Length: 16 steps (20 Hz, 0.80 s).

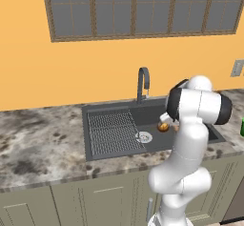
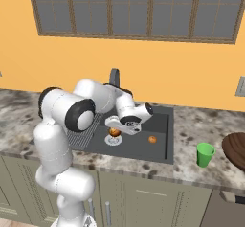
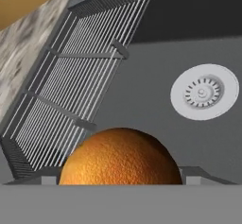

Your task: Remove the orange and tangerine from the sink. Then move the bowl and cup from the counter to the sink for washing.

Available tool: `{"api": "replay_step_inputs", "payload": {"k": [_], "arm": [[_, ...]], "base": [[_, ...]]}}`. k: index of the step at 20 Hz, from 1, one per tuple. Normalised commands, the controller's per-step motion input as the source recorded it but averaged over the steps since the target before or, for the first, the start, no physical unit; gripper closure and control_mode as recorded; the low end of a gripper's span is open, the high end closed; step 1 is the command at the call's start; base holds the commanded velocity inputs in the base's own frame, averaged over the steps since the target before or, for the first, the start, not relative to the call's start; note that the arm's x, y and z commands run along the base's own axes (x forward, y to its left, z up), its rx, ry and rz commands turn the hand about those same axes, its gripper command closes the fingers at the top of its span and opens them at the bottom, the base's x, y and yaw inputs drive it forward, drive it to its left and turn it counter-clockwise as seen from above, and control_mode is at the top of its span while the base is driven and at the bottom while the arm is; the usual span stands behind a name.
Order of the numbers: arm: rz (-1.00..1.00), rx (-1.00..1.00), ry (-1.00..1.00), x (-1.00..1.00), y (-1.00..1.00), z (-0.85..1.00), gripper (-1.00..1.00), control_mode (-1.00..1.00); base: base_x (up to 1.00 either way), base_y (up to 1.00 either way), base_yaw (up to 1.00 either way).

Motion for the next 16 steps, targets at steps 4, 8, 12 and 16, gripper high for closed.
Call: {"api": "replay_step_inputs", "payload": {"k": [4,8,12,16], "arm": [[0.0,0.0,0.0,-0.28,-0.04,0.5,1.0,-1.0],[0.0,-0.07,0.0,-0.33,-0.01,0.45,1.0,-1.0],[-0.01,-0.12,0.0,-0.39,-0.01,0.35,1.0,-1.0],[-0.12,-0.08,0.0,-0.46,0.01,0.28,1.0,-1.0]], "base": [[0.0,0.0,0.0],[0.0,0.0,0.0],[0.0,0.0,0.0],[0.0,0.0,0.0]]}}
